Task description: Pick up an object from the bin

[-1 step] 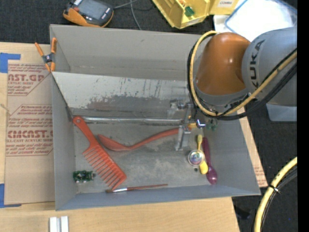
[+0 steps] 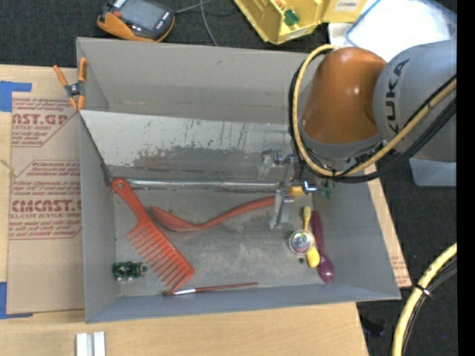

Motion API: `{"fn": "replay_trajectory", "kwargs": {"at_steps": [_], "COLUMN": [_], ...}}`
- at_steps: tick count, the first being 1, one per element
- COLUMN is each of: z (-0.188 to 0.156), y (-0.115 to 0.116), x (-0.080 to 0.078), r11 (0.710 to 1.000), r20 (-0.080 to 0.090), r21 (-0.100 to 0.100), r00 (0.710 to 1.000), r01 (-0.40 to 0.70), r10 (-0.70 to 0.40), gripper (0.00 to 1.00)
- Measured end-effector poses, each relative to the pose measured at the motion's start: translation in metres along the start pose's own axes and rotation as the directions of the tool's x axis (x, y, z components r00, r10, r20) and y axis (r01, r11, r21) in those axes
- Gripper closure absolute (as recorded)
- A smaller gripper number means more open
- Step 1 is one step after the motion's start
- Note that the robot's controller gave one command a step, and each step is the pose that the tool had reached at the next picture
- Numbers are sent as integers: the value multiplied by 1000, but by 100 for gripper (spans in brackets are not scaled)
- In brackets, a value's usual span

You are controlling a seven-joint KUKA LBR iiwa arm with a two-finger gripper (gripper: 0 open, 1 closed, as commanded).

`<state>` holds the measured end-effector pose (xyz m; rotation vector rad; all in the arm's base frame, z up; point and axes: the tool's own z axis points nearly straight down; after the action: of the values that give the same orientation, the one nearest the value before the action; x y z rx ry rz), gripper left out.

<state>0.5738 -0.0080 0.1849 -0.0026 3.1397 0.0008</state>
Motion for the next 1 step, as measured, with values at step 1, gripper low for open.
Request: {"fn": "replay_trajectory", "kwargs": {"at_steps": [1], "z": [117], "y": [-9], "x": [2], "r11": [988], "r20": [-2], "r21": [0], "r00": [988], "r01": [157], "r10": [-157], "gripper": [0]}}
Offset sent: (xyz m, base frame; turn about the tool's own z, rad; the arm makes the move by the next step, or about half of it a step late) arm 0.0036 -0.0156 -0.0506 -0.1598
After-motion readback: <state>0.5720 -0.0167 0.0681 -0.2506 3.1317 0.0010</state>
